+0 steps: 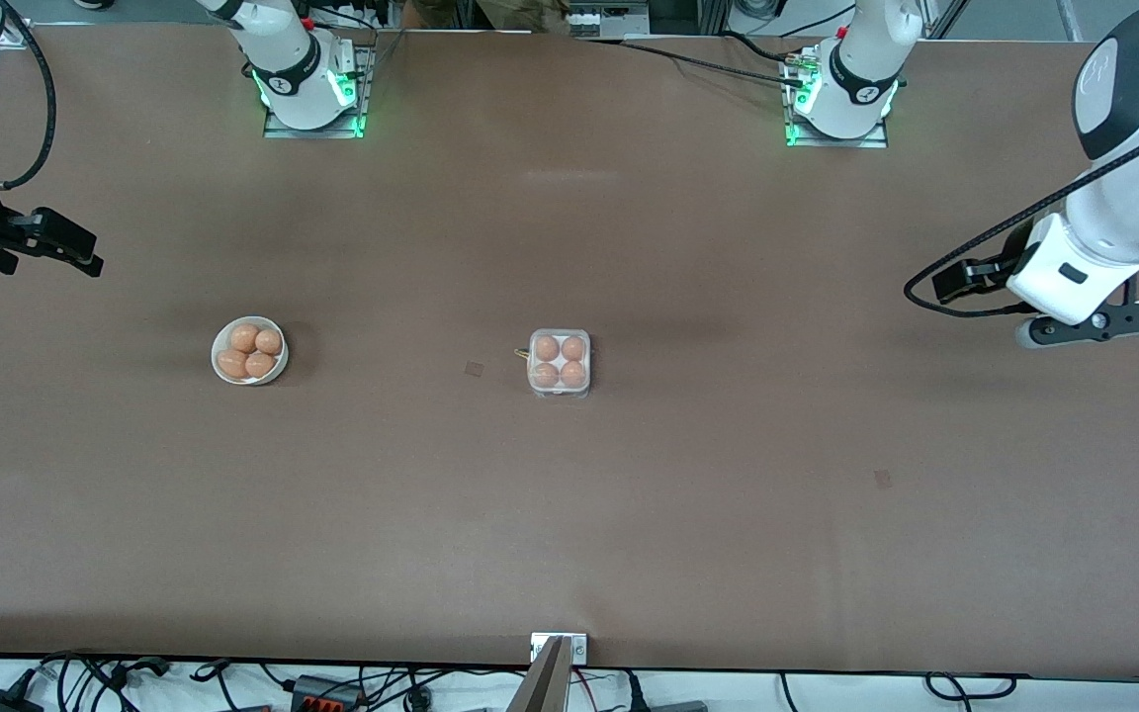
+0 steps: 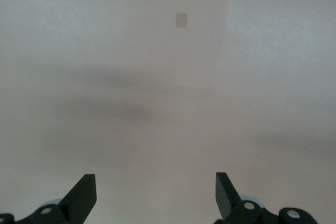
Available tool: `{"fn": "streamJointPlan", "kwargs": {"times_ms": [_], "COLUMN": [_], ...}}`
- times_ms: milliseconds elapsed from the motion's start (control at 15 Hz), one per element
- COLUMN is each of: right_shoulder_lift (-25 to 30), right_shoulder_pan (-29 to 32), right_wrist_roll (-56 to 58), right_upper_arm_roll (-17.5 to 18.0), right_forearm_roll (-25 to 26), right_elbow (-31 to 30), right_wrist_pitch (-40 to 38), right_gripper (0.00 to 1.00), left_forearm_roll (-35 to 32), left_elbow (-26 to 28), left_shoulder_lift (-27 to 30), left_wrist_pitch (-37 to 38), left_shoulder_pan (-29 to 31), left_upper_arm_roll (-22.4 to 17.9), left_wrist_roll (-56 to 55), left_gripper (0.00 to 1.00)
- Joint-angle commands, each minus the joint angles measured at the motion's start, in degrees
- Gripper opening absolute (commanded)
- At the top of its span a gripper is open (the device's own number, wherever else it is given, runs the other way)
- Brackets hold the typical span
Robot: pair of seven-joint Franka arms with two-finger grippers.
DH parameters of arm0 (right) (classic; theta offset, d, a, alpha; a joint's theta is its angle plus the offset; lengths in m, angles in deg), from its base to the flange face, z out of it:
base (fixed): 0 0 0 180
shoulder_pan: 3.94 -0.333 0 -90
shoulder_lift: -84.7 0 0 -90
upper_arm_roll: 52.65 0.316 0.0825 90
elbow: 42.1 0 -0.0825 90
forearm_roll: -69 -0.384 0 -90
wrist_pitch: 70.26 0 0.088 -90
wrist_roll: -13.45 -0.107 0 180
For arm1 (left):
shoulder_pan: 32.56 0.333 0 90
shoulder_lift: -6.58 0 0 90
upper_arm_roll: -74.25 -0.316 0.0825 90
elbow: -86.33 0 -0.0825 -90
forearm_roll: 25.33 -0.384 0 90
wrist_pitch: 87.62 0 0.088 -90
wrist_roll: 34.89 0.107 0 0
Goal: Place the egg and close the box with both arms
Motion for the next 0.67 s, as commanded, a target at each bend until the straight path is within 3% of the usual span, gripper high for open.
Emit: {"fn": "streamJointPlan", "kwargs": {"times_ms": [0, 267, 467, 600], "right_shoulder_lift": [1.0, 1.0, 1.0, 1.0], "right_shoulder_pan": [0.8, 0.9, 1.1, 0.9], "right_wrist_roll": [0.3, 0.9, 1.2, 1.2], "right_upper_arm_roll": [1.0, 1.0, 1.0, 1.0], "right_forearm_roll": [0.2, 0.2, 0.2, 0.2], "right_elbow": [-0.1, -0.1, -0.1, -0.1], "right_wrist_pitch": [-1.8, -1.9, -2.2, -3.4], "right_gripper": [1.0, 1.0, 1.0, 1.0], "left_forearm_roll": [0.8, 2.6, 2.9, 3.0], "left_elbow": [-2.9, -1.3, 5.8, 6.7], "left_shoulder_lift": [-0.7, -0.1, 4.2, 4.8], "left_wrist_pitch": [0.6, 0.0, -5.2, -6.0], "left_shoulder_pan": [0.4, 1.9, 2.5, 2.6], "left_upper_arm_roll": [0.4, 0.5, 0.8, 1.0], "left_wrist_roll": [1.7, 1.8, 1.1, -1.1], "left_gripper": [1.0, 1.0, 1.0, 1.0]}}
